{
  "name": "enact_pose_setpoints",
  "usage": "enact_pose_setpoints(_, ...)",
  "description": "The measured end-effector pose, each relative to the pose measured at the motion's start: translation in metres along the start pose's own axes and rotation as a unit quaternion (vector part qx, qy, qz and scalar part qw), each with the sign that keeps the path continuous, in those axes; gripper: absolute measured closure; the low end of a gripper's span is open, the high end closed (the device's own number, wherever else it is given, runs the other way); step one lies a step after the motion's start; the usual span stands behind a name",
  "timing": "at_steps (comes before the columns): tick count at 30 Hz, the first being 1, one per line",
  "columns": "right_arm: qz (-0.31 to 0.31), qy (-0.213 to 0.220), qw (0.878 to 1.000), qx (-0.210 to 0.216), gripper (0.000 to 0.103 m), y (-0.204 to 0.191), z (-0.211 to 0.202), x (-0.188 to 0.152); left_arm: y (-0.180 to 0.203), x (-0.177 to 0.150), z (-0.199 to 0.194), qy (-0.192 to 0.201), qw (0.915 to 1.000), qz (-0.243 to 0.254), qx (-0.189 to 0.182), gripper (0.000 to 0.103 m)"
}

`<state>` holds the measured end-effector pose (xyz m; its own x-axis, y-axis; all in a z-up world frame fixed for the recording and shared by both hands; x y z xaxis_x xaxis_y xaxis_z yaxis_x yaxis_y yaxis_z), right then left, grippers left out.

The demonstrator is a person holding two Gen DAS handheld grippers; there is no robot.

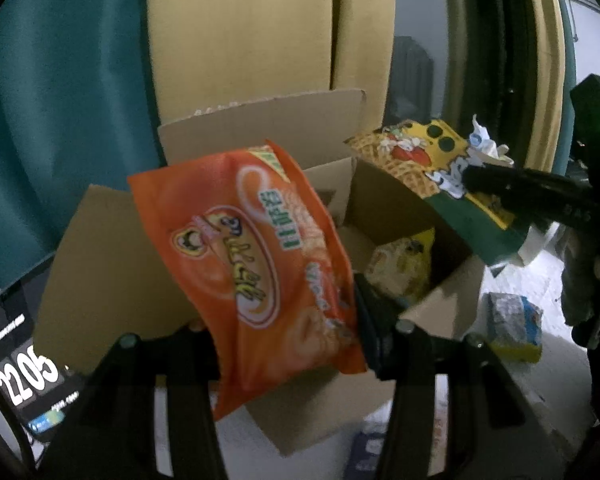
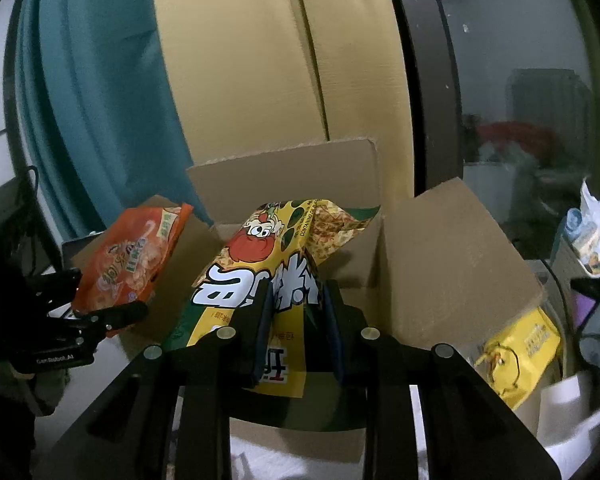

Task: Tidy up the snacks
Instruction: 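Lift both bags over the box and release them inside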

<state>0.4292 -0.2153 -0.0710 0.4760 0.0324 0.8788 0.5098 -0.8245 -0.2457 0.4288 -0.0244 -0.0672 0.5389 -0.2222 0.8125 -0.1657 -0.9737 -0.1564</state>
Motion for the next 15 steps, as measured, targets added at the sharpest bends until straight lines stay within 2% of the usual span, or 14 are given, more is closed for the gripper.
enact_pose_setpoints(8,-0.007,0.002,1.0,-0.013,0.076,0.009,0.033,0.022,-0.009,0.014,0.033,-0.01,0.9999,-0.003,-0.002,0.049)
enact_pose_setpoints(11,-0.006,0.009,0.999,-0.03,0.074,0.015,0.045,0.029,-0.014,0.019,0.043,-0.014,0.9998,-0.013,0.006,0.028)
enact_pose_setpoints(12,-0.008,0.006,0.999,-0.039,0.07,0.017,0.05,0.029,-0.016,0.02,0.044,-0.013,0.9997,-0.021,0.005,0.022)
enact_pose_setpoints(14,-0.011,0.001,0.998,-0.055,0.039,0.018,0.057,0.028,-0.018,0.021,0.044,-0.013,0.9994,-0.031,0.005,0.019)
enact_pose_setpoints(15,-0.012,0.005,0.998,-0.056,0.033,0.017,0.056,0.027,-0.019,0.021,0.042,-0.01,0.9993,-0.035,0.008,0.019)
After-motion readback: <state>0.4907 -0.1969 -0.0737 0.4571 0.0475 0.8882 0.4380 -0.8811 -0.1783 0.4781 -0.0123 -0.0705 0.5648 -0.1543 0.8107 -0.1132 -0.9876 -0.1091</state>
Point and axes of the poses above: each gripper's, at about its wrist camera, not at the fingertips, and z roughly the way its jaws point, y to its right, x to its top, the point moved 6 cm from there along z, roughly the way its jaws point, and after that the axes turned 11 degrees about x, right-handed, at the moved point
